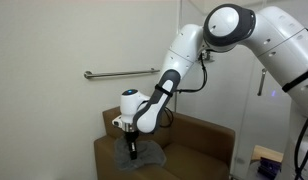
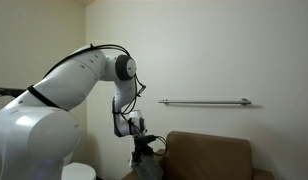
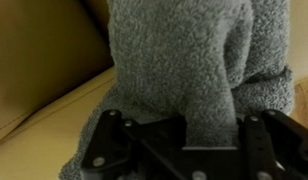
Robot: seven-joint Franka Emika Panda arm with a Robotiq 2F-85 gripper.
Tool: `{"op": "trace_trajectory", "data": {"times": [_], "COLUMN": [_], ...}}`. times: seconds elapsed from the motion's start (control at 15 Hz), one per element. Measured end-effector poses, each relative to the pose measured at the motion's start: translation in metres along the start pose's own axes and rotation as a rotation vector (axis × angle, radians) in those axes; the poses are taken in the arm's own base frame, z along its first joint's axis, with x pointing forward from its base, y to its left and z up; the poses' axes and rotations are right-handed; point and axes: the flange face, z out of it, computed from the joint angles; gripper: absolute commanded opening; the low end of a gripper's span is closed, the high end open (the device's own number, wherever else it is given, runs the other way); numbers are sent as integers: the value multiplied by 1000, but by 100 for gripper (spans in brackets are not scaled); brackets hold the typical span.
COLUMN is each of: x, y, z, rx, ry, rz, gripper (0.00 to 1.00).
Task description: Put the grey towel on the armrest
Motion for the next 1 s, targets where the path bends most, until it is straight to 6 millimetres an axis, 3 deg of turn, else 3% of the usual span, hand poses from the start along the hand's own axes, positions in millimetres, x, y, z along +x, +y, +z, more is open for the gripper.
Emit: {"op": "trace_trajectory", "data": {"times": [0.13, 0.73, 1.0], "x": [1, 9, 8], "y": [0, 1, 1], "z": [-1, -6, -6], "rx": [-1, -6, -6], "ry": [1, 17, 17], "rz": [-3, -41, -40], "gripper": [38, 95, 100]}}
